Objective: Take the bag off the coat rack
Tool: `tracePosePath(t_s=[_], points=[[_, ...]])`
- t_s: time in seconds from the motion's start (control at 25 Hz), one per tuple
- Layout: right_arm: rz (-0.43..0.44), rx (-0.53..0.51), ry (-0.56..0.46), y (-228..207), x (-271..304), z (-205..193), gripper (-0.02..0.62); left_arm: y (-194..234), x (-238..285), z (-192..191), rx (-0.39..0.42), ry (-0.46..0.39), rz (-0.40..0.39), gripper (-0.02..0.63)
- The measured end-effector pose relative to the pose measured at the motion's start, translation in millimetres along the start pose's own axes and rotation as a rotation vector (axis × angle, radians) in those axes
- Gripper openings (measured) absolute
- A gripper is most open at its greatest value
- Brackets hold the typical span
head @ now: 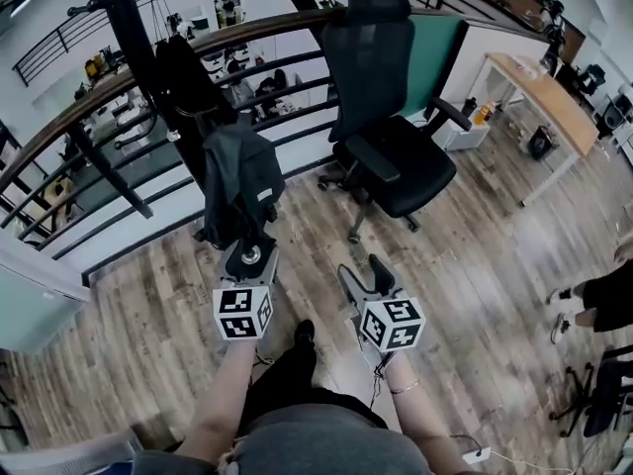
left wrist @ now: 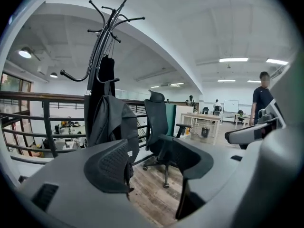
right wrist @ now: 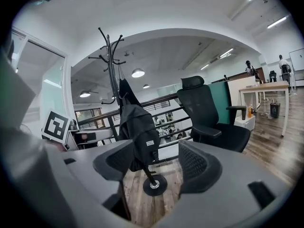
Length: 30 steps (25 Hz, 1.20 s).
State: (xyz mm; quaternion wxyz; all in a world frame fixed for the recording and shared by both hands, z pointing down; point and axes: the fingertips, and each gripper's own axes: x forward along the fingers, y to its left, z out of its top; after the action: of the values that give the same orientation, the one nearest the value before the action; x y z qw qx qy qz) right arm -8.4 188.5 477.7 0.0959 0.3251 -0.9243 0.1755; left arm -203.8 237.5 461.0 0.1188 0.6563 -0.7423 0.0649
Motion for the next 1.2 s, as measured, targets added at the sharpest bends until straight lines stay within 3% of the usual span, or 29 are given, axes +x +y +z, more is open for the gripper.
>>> tracePosePath(t_s=[0.28, 0.72, 0.92, 1.2], points=[[0.068, -0.052, 0.008, 7.3, 80.0, 34.1, 0.29, 52.5, 44.8, 14.3, -0.015, 0.012, 0.077, 0.291], [0.21, -0.132, 0.052, 33.4, 166.0, 66.6, 0.335, 100.1, 66.5, 20.6, -0.066, 0.031, 0.168, 0.31], [0.304, -0.175, 0.079, 36.7, 207.3, 68.4, 0.347, 112.8, 77.1, 14.8, -0.115, 0.023, 0.23, 0.316], [0.484, -0.245, 0.14, 32.4, 258.5, 83.2, 0.359, 111.9, 91.7, 17.6, -0.158, 0.025, 0.381, 0.325]])
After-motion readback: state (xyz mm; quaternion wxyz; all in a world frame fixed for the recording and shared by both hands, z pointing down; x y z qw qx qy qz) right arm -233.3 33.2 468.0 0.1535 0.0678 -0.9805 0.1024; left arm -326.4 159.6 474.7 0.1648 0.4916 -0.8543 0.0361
